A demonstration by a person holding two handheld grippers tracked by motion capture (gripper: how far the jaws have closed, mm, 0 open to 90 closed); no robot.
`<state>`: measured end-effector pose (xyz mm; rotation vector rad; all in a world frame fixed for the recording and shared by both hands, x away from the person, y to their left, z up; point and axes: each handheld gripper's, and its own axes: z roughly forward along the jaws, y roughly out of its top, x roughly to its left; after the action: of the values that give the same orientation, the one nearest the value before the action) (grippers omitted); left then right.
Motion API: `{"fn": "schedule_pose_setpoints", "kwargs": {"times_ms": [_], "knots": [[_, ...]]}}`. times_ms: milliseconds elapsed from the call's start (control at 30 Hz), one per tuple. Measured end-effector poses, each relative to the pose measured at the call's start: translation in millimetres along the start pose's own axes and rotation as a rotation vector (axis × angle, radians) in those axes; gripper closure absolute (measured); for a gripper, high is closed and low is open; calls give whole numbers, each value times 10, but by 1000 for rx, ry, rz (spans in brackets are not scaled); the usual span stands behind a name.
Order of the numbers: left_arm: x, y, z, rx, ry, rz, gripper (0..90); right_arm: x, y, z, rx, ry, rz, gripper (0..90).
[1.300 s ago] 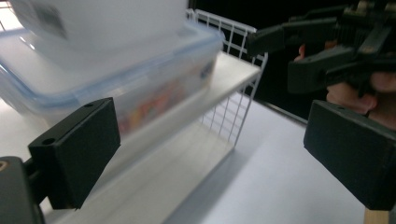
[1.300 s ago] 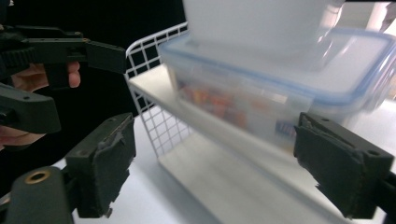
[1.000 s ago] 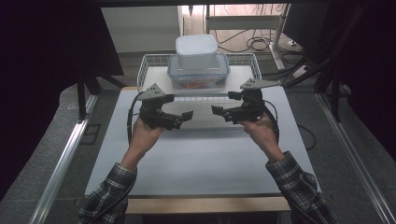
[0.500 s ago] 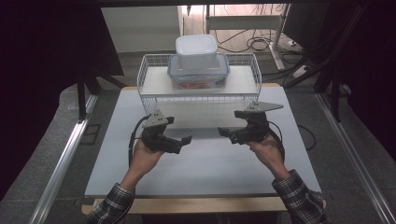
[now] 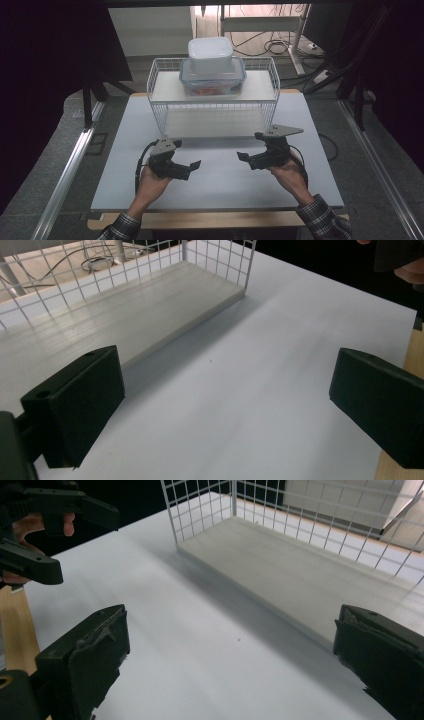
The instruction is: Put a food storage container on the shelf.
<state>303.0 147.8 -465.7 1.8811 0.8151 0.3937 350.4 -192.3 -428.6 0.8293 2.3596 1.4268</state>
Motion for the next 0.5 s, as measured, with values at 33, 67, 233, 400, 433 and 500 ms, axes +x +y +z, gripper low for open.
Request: {"fn": "schedule_pose_setpoints", "kwargs": {"times_ms": [33, 67, 233, 400, 433, 500], "knots": [[-2, -28, -1, 5, 1, -2, 9, 4, -23, 1, 3, -1, -1, 14], [-4, -55, 1, 7, 2, -4, 9, 8, -47, 2, 4, 1, 0, 13], [-29, -169, 2, 26, 14, 3, 8, 19, -164, 6, 17, -2, -2, 10], [-67, -276, -19, 46, 34, 17, 5, 20, -272, -12, 31, -15, 1, 3], [-72, -296, -25, 50, 37, 20, 4, 20, -292, -18, 31, -18, 1, 2], [-81, -334, -38, 56, 43, 21, 2, 22, -332, -32, 30, -25, -1, 0]]}}
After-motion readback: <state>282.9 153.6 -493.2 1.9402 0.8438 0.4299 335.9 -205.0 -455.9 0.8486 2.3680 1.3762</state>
